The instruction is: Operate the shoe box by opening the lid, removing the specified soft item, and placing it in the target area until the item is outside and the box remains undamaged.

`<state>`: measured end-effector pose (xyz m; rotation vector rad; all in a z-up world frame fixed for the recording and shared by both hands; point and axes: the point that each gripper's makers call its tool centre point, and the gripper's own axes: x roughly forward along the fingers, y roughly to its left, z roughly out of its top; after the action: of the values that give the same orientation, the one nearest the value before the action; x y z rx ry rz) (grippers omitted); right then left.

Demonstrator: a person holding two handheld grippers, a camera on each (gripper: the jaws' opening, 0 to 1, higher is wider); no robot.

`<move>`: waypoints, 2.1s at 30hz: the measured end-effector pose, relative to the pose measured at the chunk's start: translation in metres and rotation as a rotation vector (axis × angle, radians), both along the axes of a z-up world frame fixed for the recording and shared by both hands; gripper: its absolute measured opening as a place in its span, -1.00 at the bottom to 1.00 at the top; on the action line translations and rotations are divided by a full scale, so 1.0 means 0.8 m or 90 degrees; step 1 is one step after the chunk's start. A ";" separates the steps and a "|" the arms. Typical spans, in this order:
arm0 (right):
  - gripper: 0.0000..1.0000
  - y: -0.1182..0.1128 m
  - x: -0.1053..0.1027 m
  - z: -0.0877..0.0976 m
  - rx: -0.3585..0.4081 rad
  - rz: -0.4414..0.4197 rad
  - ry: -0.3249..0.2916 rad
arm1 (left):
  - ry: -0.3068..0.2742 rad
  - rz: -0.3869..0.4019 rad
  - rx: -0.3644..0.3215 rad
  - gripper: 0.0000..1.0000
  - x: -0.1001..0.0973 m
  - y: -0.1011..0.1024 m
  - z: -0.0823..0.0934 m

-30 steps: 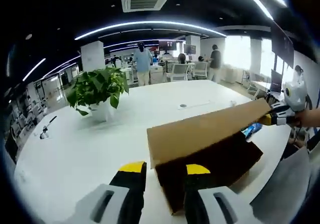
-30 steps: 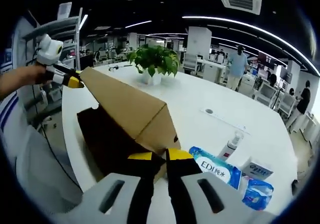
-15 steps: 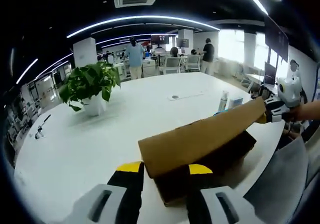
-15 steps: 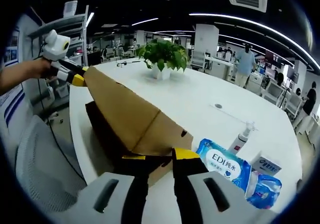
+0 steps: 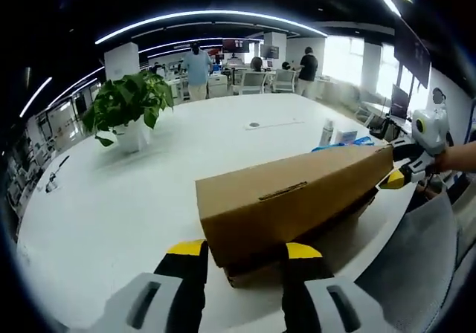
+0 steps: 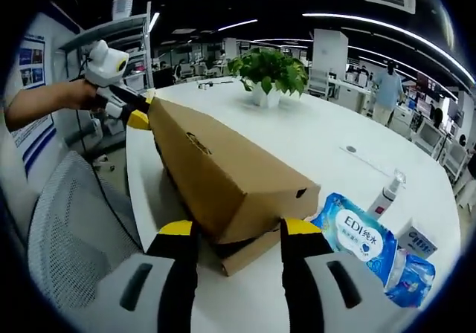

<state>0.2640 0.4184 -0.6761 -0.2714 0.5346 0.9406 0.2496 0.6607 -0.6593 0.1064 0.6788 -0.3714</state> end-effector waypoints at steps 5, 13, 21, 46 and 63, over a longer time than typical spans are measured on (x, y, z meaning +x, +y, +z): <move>-0.01 0.004 -0.007 -0.005 0.011 0.012 0.023 | 0.011 -0.004 -0.004 -0.19 -0.005 -0.002 -0.009; -0.01 0.004 -0.005 -0.012 0.065 -0.020 0.082 | 0.037 -0.016 -0.016 -0.10 -0.012 -0.008 -0.028; 0.01 0.008 -0.006 -0.026 0.052 -0.016 0.097 | 0.059 -0.020 -0.018 -0.08 -0.018 -0.010 -0.045; -0.01 0.012 0.000 -0.056 0.001 -0.015 0.089 | 0.092 -0.005 -0.019 -0.08 -0.015 -0.011 -0.079; -0.01 0.019 0.034 -0.061 -0.025 -0.006 0.065 | 0.102 0.004 -0.012 -0.08 0.013 -0.003 -0.083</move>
<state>0.2910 0.4339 -0.7247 -0.2564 0.6479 0.9399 0.2597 0.6584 -0.7257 0.0571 0.8332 -0.3820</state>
